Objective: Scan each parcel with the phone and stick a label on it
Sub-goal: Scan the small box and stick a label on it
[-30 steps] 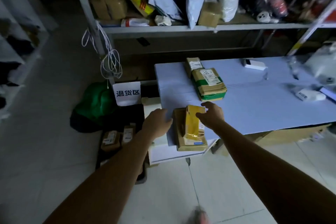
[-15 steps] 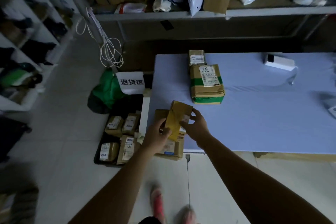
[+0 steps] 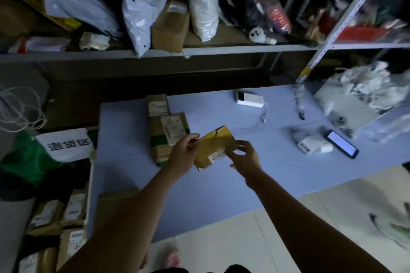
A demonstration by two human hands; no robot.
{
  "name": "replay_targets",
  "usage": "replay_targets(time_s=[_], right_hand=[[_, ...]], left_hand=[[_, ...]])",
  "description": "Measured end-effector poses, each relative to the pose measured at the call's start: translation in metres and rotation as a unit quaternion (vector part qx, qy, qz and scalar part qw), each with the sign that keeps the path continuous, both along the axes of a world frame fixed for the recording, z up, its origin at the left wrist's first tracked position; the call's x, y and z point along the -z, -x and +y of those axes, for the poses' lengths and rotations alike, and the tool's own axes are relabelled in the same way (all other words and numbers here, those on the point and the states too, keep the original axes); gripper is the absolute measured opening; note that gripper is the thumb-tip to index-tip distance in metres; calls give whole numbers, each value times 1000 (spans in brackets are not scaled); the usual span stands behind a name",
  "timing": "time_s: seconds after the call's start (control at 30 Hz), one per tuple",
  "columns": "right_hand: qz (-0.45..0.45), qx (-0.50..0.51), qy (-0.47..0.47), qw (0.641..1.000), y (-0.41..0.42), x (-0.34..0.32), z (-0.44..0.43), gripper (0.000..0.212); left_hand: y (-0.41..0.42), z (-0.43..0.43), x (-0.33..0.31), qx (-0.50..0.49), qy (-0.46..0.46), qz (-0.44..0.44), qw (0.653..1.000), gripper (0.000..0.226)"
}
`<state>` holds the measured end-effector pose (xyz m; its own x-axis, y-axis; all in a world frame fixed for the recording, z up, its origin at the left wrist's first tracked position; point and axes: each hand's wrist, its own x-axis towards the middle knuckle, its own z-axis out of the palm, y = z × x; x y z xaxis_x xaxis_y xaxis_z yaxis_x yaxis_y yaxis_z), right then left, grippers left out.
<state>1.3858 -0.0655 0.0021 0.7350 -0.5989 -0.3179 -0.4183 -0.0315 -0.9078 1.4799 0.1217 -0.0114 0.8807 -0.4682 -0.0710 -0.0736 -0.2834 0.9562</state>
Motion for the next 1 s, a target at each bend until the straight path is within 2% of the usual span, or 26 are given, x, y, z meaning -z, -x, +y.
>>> replay_targets(time_s=[0.1,0.17,0.3,0.4,0.67,0.8,0.93,1.0], right_hand=[[2,19,40,999,9,7,-49,33],[9,41,63,997,15,18,-81,33],[64,63,101,991,15,43,-153,38],[77,54,124,988,16,61,-209,40],[113,-13,136,984,32,102,-341,41],[117,-66,141,981,36,111,-372,45],[90,-141,151,974,35,108,-389,47],[65,-141,178,972,30,101,-403,43]], left_hand=[[-3,-52,2,-32,-3,-23,999,15],[-3,-88,9,-67,3,-2,998,16],[-4,-158,35,-46,-30,26,998,29],[-1,-210,58,-14,-94,41,995,45],[38,-334,92,-64,-183,92,977,58],[53,-360,96,-70,-209,44,974,64],[64,-366,102,-58,-244,-4,968,88],[67,-370,103,-36,-261,-30,964,99]])
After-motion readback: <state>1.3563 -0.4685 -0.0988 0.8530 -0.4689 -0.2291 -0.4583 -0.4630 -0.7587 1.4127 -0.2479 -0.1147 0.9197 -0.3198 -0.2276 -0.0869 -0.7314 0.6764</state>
